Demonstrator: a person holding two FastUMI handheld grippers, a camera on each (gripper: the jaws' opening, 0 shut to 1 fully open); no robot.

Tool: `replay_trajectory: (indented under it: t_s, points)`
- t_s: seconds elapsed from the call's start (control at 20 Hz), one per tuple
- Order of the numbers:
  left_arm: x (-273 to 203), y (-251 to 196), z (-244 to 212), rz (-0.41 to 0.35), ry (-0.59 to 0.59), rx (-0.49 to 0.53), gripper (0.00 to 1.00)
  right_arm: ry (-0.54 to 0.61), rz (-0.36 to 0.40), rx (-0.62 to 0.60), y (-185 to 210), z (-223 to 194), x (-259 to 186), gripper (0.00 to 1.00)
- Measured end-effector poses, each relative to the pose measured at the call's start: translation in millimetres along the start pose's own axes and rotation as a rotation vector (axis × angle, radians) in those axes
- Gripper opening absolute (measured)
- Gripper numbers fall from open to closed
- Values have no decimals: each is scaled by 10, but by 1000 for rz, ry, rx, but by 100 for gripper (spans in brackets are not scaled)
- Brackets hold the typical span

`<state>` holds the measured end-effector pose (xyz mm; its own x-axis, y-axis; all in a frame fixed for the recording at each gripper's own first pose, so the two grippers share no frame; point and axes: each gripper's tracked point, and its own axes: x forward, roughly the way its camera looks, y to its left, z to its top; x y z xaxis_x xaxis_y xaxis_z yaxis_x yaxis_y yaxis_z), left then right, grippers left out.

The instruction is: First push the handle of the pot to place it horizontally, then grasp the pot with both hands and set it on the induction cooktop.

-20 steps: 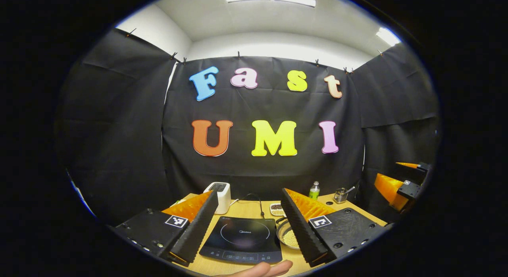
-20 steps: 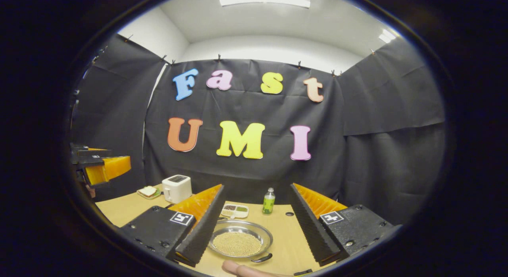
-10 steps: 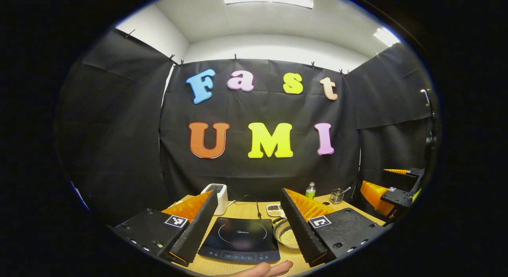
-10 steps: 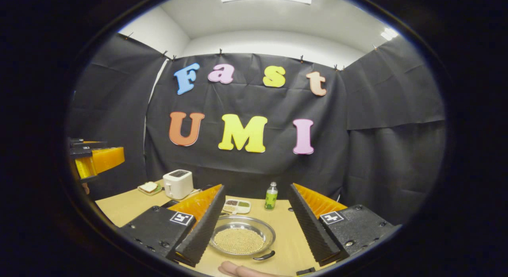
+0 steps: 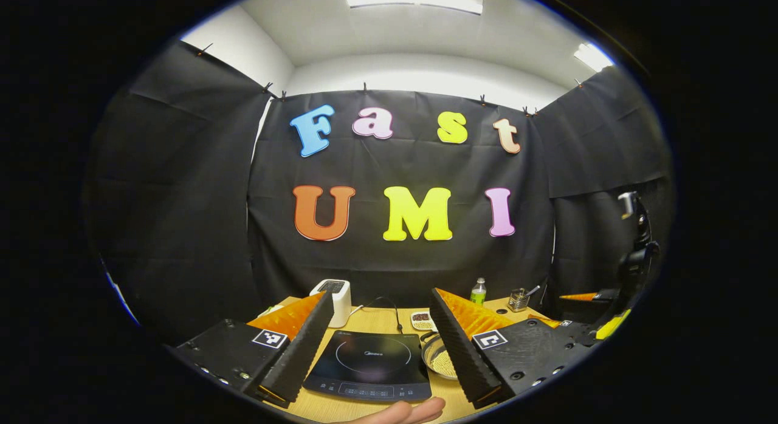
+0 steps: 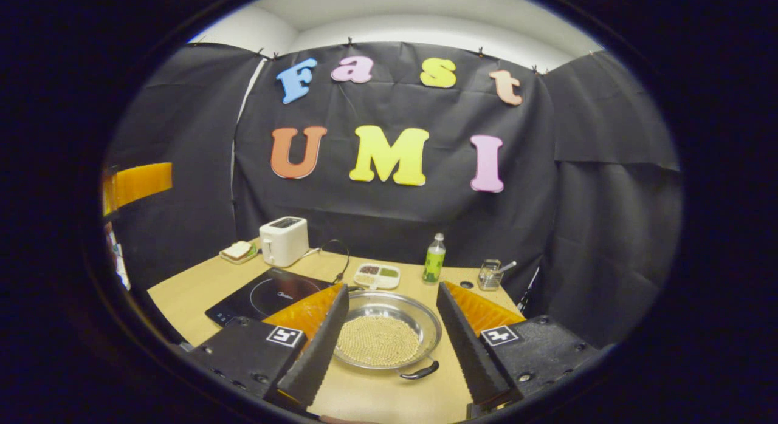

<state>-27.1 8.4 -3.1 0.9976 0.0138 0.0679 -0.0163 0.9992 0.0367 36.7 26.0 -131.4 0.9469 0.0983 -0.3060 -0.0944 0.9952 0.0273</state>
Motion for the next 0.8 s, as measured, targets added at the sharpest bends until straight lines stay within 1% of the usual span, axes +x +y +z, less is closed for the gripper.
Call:
replay_trajectory:
  t_s: [0.1,0.15,0.2,0.25,0.3,0.35,0.4,0.45,0.5,0.7,0.75,0.8]
  points:
    - [0,20,1,8,-2,4,95,65,39,24,66,-185,137,75]
    - [-5,34,-24,17,5,6,94,113,64,27,110,-310,209,58]
    - [-28,65,-50,32,14,4,95,173,90,22,153,-463,274,47]
    - [-58,63,-72,34,13,1,95,230,73,23,87,-623,335,8]
    - [-84,20,-114,25,13,3,95,285,69,28,63,-800,395,11]
    - [-97,-2,-166,18,14,8,94,338,72,28,52,-939,447,1]
    - [-102,-23,-199,12,16,15,94,379,77,24,60,-1076,477,4]
    - [-92,-36,-226,5,20,22,94,417,75,18,47,-1196,505,1]
    - [-87,-40,-277,3,32,31,94,446,81,23,54,-1321,509,4]
    - [-69,-28,-385,8,53,34,95,536,93,50,43,-1615,537,4]
    - [-58,-17,-401,11,54,28,95,557,94,49,27,-1673,537,1]
    - [-46,-7,-399,14,54,20,95,576,100,48,27,-1745,533,4]
